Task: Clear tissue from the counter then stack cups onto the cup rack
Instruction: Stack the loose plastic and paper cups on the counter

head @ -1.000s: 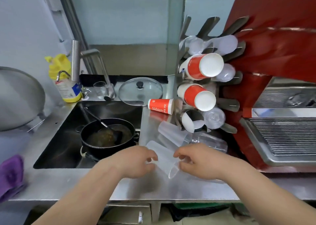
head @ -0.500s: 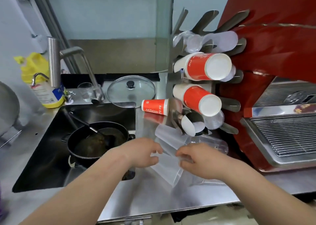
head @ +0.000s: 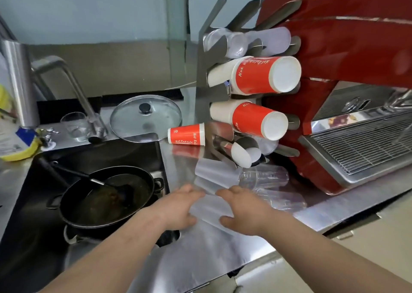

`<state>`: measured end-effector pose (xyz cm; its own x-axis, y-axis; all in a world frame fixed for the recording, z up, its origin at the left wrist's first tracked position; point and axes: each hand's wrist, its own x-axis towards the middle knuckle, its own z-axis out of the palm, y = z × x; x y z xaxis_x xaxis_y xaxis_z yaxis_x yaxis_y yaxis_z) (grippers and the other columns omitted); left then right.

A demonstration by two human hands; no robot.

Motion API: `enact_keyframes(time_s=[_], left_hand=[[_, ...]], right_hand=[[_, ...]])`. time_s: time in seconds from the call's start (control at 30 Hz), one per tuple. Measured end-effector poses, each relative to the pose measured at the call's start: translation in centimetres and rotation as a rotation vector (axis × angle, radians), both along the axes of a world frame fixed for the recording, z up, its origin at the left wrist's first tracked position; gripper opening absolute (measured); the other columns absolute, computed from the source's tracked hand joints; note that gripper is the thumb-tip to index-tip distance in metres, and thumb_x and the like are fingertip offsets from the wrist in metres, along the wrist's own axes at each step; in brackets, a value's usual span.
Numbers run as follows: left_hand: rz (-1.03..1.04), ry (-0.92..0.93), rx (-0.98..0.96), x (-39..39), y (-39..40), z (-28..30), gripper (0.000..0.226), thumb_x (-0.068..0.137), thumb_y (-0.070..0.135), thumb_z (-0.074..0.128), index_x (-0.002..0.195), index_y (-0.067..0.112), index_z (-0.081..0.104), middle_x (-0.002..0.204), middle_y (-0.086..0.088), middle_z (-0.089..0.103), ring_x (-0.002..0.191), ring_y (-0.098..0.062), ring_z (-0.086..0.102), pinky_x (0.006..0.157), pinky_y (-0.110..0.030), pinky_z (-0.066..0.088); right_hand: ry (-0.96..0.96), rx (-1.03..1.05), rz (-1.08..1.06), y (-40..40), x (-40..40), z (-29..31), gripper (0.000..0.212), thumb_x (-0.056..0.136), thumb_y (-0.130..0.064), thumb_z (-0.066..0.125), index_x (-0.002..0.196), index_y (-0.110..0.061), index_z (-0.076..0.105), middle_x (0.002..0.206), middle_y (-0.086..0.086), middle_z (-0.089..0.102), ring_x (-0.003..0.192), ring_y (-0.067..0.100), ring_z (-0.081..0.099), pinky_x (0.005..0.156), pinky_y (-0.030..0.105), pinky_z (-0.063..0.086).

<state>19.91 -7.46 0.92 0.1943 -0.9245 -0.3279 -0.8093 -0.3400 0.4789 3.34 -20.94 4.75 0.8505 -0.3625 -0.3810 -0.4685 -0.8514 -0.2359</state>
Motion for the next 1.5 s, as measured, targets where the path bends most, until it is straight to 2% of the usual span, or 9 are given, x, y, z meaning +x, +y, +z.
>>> enact_keyframes(time_s=[0.23, 0.37, 0.57, 0.83, 1.03, 1.17, 1.3, 1.4, 1.5], left_hand=[[0.016, 0.004, 0.000, -0.7, 0.0, -1.5, 0.076, 0.082, 0.027, 0.063, 0.148, 0.036, 0.025, 0.145, 0.006, 0.032, 0.134, -0.017, 0.034, 0.109, -0.028, 0.034], [0.067, 0.011, -0.028, -1.0, 0.2, -2.1, 0.072, 0.082, 0.026, 0.064, 0.145, 0.034, 0.030, 0.146, 0.009, 0.033, 0.135, -0.014, 0.034, 0.109, -0.028, 0.034], [0.126, 0.037, -0.052, -1.4, 0.5, -2.8, 0.072, 0.078, 0.023, 0.066, 0.141, 0.033, 0.033, 0.144, 0.010, 0.036, 0.127, -0.012, 0.042, 0.104, -0.024, 0.037], [0.131, 0.045, -0.072, -1.1, 0.6, -2.8, 0.067, 0.070, 0.028, 0.071, 0.130, 0.036, 0.041, 0.131, 0.014, 0.042, 0.116, -0.007, 0.046, 0.096, -0.023, 0.041], [0.073, 0.014, -0.072, -0.9, 1.0, -2.1, 0.065, 0.068, 0.035, 0.076, 0.125, 0.035, 0.044, 0.123, 0.017, 0.043, 0.107, -0.004, 0.047, 0.088, -0.019, 0.039], [0.043, 0.028, -0.075, -0.6, 1.3, -0.9, 0.062, 0.070, 0.037, 0.076, 0.121, 0.040, 0.042, 0.119, 0.018, 0.039, 0.104, -0.005, 0.050, 0.091, -0.024, 0.043], [0.049, 0.132, -0.098, -0.5, 1.8, 0.8, 0.060, 0.073, 0.032, 0.077, 0.121, 0.042, 0.042, 0.114, 0.022, 0.033, 0.092, 0.009, 0.048, 0.077, -0.008, 0.040], [0.063, 0.172, -0.148, -0.7, 2.1, 2.1, 0.061, 0.074, 0.031, 0.077, 0.123, 0.043, 0.044, 0.114, 0.028, 0.030, 0.099, 0.007, 0.047, 0.079, -0.009, 0.042], [0.071, 0.201, -0.227, -1.1, 2.2, 3.2, 0.065, 0.075, 0.030, 0.077, 0.130, 0.041, 0.044, 0.119, 0.030, 0.029, 0.109, 0.010, 0.041, 0.088, -0.008, 0.040]], right_hand=[[-0.008, 0.064, -0.031, 0.7, -0.9, -2.0, 0.067, 0.081, -0.042, 0.059, 0.142, -0.031, 0.031, 0.130, 0.006, 0.045, 0.124, 0.028, 0.044, 0.099, 0.039, 0.044], [-0.025, 0.097, -0.067, 0.9, -1.3, -2.5, 0.071, 0.078, -0.044, 0.062, 0.142, -0.027, 0.034, 0.130, 0.004, 0.046, 0.123, 0.026, 0.044, 0.099, 0.038, 0.045], [-0.029, 0.163, -0.131, 1.2, -1.7, -3.3, 0.071, 0.071, -0.048, 0.066, 0.133, -0.023, 0.041, 0.120, 0.003, 0.050, 0.112, 0.024, 0.051, 0.090, 0.031, 0.047], [-0.063, 0.219, -0.146, 1.2, -2.0, -3.3, 0.076, 0.070, -0.046, 0.069, 0.136, -0.023, 0.039, 0.123, 0.003, 0.049, 0.115, 0.022, 0.050, 0.089, 0.026, 0.044], [-0.073, 0.241, -0.109, 1.4, -2.3, -3.1, 0.079, 0.072, -0.045, 0.069, 0.140, -0.024, 0.037, 0.131, 0.000, 0.046, 0.124, 0.019, 0.045, 0.100, 0.032, 0.043], [-0.114, 0.277, -0.126, 1.5, -2.5, -2.8, 0.069, 0.071, -0.043, 0.071, 0.132, -0.025, 0.044, 0.122, -0.001, 0.049, 0.116, 0.017, 0.048, 0.096, 0.032, 0.045], [-0.168, 0.352, -0.161, 1.4, -2.5, -2.4, 0.063, 0.071, -0.037, 0.074, 0.127, -0.027, 0.048, 0.115, -0.002, 0.049, 0.107, 0.015, 0.050, 0.092, 0.029, 0.047], [-0.224, 0.371, -0.155, 1.3, -2.5, -2.4, 0.068, 0.072, -0.036, 0.075, 0.133, -0.029, 0.045, 0.120, -0.002, 0.050, 0.112, 0.013, 0.048, 0.091, 0.021, 0.041], [-0.259, 0.413, -0.163, 1.4, -2.5, -3.0, 0.067, 0.069, -0.039, 0.076, 0.129, -0.034, 0.045, 0.119, -0.007, 0.054, 0.108, 0.009, 0.051, 0.087, 0.019, 0.043]])
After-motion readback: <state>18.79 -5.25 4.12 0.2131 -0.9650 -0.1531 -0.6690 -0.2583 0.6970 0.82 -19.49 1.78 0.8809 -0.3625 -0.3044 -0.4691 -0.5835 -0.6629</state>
